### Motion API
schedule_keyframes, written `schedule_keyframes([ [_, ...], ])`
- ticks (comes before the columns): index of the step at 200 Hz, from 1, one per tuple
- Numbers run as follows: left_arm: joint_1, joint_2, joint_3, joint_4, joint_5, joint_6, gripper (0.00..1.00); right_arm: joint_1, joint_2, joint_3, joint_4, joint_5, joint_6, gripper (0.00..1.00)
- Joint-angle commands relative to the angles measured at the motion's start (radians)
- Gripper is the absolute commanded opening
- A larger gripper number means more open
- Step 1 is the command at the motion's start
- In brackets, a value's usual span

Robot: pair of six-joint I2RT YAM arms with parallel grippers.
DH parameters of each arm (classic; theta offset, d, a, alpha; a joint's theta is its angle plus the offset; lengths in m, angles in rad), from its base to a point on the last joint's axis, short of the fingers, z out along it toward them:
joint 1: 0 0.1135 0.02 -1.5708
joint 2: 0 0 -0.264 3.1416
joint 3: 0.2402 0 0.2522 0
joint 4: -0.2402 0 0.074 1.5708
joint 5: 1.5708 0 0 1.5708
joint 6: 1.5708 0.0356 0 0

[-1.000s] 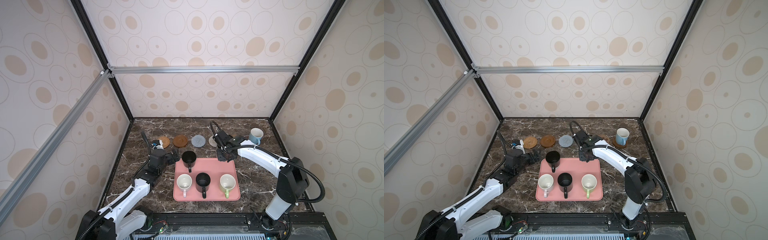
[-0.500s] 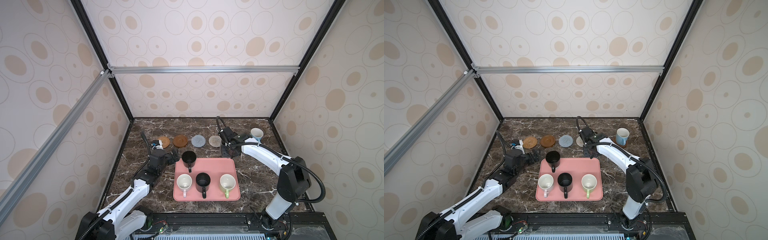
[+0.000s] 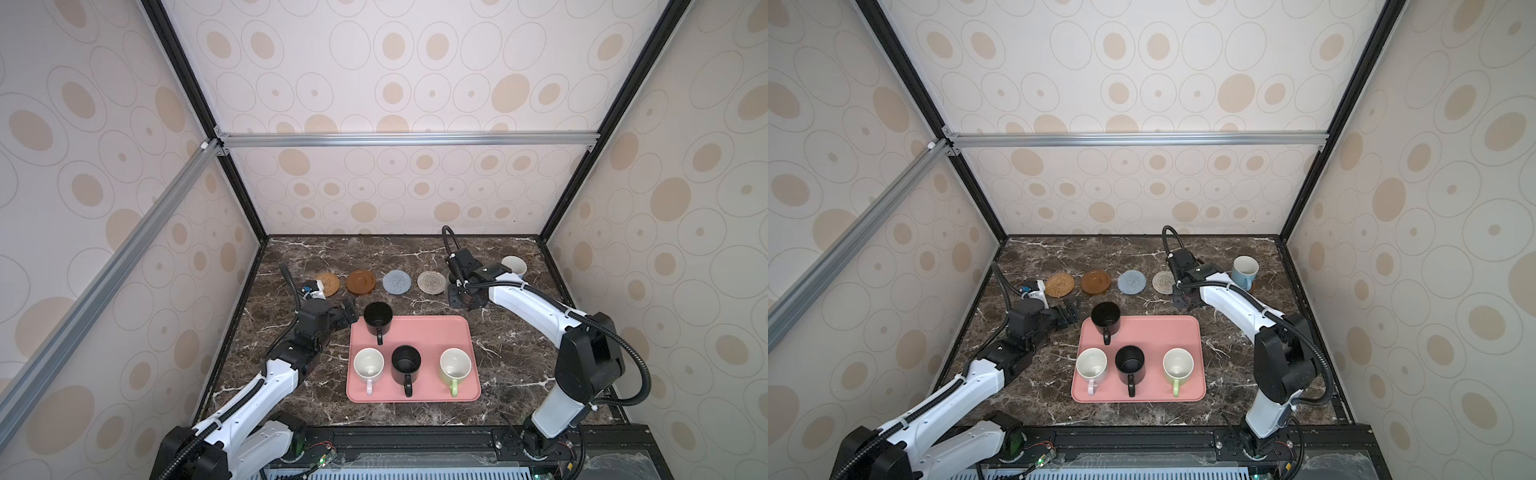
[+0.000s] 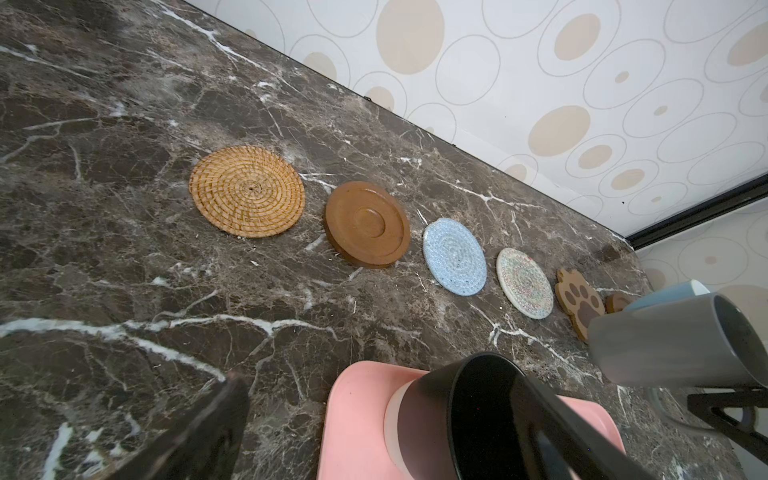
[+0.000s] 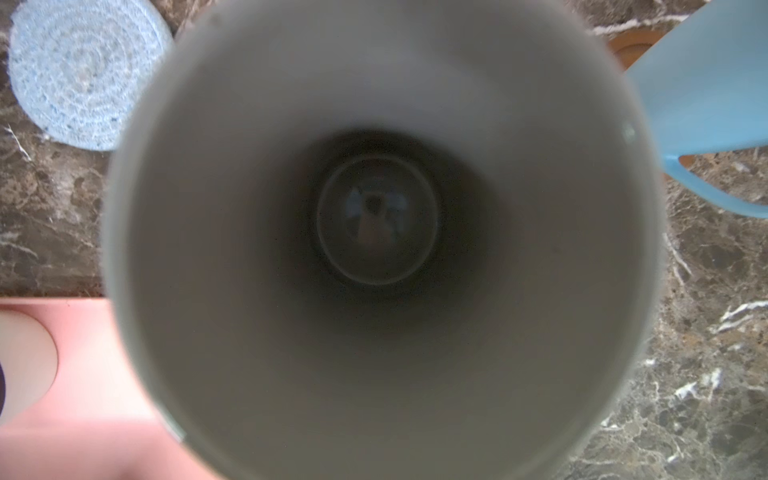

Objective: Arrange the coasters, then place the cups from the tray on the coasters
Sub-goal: 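Lift the grey mug and carry it toward the paw-print coaster, then lower the grey mug onto the paw-print coaster with the right gripper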

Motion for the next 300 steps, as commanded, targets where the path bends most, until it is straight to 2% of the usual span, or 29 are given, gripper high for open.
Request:
schedule_keyframes([
  [1,-0.008,-0.023,0.027,-0.017,-0.02,0.011,1.0,-0.023,-0.02,0.008,0.077,0.029,-0.026,0.11],
  [137,-0.008,-0.052,0.031,-0.041,-0.032,0.013,1.0,-0.143,0.063,0.042,0.185,-0.008,-0.118,0.11],
  [300,-0.008,-0.078,0.019,-0.054,-0.043,0.01,1.0,-0.193,0.145,0.096,0.228,-0.002,-0.164,0.11],
])
